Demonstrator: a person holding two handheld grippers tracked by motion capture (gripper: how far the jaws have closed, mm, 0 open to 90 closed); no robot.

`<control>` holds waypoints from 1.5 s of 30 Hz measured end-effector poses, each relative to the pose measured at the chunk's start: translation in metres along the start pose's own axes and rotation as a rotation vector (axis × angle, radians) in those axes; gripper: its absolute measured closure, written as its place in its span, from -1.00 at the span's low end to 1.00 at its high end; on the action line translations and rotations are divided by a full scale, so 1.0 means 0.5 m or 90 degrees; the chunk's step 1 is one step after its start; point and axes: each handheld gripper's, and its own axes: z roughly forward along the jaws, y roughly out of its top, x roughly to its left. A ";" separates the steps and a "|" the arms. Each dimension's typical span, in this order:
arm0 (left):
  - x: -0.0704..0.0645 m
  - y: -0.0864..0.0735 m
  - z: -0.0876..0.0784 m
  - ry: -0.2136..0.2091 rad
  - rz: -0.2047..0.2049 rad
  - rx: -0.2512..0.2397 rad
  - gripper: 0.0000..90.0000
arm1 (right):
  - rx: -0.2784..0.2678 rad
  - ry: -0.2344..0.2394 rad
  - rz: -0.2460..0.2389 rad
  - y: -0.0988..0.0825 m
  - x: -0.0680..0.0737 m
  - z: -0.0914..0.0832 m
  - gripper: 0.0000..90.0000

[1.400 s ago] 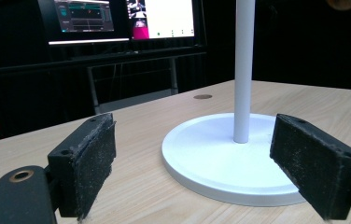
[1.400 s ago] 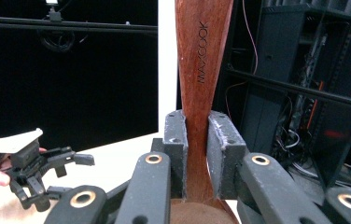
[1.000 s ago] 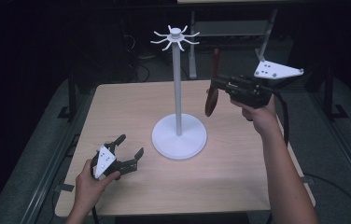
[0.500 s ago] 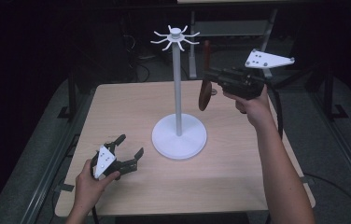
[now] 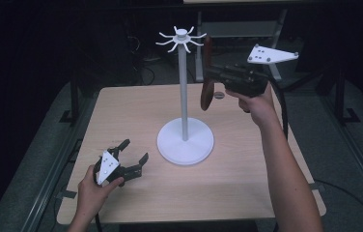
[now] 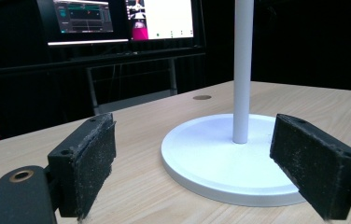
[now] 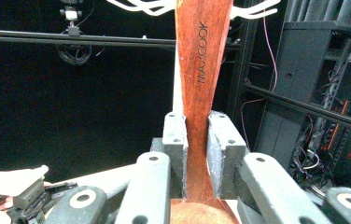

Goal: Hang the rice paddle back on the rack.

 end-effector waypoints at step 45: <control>0.003 0.000 -0.001 0.007 -0.002 0.004 -0.69 | 0.039 0.001 0.030 -0.038 -0.004 -0.018 0.16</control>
